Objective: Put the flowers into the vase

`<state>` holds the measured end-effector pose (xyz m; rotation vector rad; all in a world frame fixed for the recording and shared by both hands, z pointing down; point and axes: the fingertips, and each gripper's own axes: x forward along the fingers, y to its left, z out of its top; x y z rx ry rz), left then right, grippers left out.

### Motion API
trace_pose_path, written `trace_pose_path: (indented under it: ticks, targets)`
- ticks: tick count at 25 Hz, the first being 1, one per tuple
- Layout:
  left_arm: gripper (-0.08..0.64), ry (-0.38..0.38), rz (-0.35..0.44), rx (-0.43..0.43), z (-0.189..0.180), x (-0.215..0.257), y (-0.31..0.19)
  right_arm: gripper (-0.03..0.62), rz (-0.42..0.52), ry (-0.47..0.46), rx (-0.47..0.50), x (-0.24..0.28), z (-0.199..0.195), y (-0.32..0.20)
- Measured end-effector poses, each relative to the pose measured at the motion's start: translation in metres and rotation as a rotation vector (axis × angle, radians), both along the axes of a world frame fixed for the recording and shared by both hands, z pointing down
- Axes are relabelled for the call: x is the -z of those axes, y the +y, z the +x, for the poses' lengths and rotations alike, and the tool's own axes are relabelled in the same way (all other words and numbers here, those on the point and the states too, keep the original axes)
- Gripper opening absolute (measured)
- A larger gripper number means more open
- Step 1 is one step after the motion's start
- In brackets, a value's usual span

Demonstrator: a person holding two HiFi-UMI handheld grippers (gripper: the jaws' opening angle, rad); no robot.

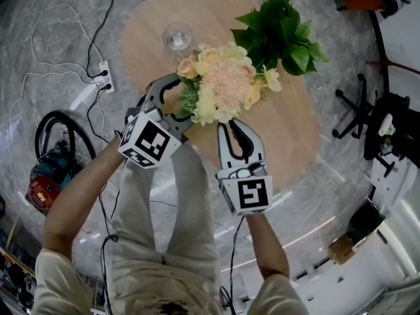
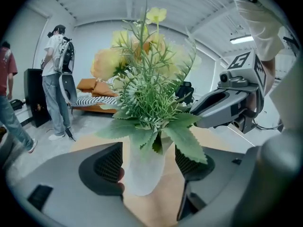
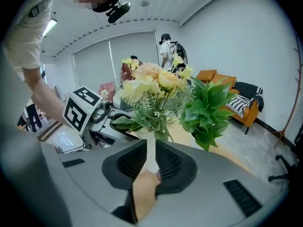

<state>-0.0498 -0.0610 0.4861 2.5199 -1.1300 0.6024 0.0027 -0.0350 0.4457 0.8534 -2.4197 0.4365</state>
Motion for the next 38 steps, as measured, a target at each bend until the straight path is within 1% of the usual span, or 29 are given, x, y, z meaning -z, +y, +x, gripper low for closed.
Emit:
trace_pose_path:
  ticks: [4,7,10,17,20,22,25,27,30,33,34,36,38]
  targets:
    - [0.327,-0.008,-0.010,0.025,-0.007,0.002,0.004,0.043,-0.055,0.061,0.021,-0.005,0.012,0.010]
    - [0.327,-0.029,-0.022,0.035,-0.014,0.004,0.012,0.043,-0.054,0.050,0.004,0.003,0.013,0.009]
    - [0.325,-0.045,-0.046,0.039,-0.021,0.008,0.021,0.044,-0.025,0.015,-0.021,0.014,0.013,0.005]
    - [0.324,-0.037,-0.102,0.104,-0.032,0.027,0.040,0.043,-0.041,0.016,-0.068,0.030,0.018,0.013]
    - [0.321,-0.018,-0.126,0.149,-0.036,0.044,0.051,0.043,-0.059,0.019,-0.073,0.041,0.020,0.023]
    - [0.270,0.000,-0.123,0.188,-0.041,0.061,0.055,0.040,-0.066,0.034,-0.067,0.050,0.021,0.029]
    - [0.249,0.010,-0.116,0.228,-0.045,0.089,0.063,0.022,-0.065,0.021,-0.080,0.067,0.021,0.034]
    - [0.235,0.013,-0.112,0.239,-0.043,0.107,0.069,0.015,-0.077,0.015,-0.088,0.078,0.024,0.037]
    - [0.191,0.011,-0.093,0.252,-0.040,0.136,0.077,0.008,-0.091,0.002,-0.096,0.093,0.029,0.042]
    - [0.151,0.015,-0.077,0.289,-0.041,0.164,0.084,0.006,-0.094,-0.018,-0.091,0.112,0.027,0.046]
    - [0.127,0.008,-0.071,0.306,-0.042,0.173,0.086,0.006,-0.093,-0.027,-0.088,0.119,0.025,0.049]
    - [0.026,-0.014,-0.056,0.342,-0.046,0.189,0.089,0.006,-0.087,-0.045,-0.080,0.133,0.022,0.054]
    - [0.009,-0.017,-0.046,0.368,-0.045,0.205,0.092,0.006,-0.077,-0.055,-0.068,0.147,0.021,0.060]
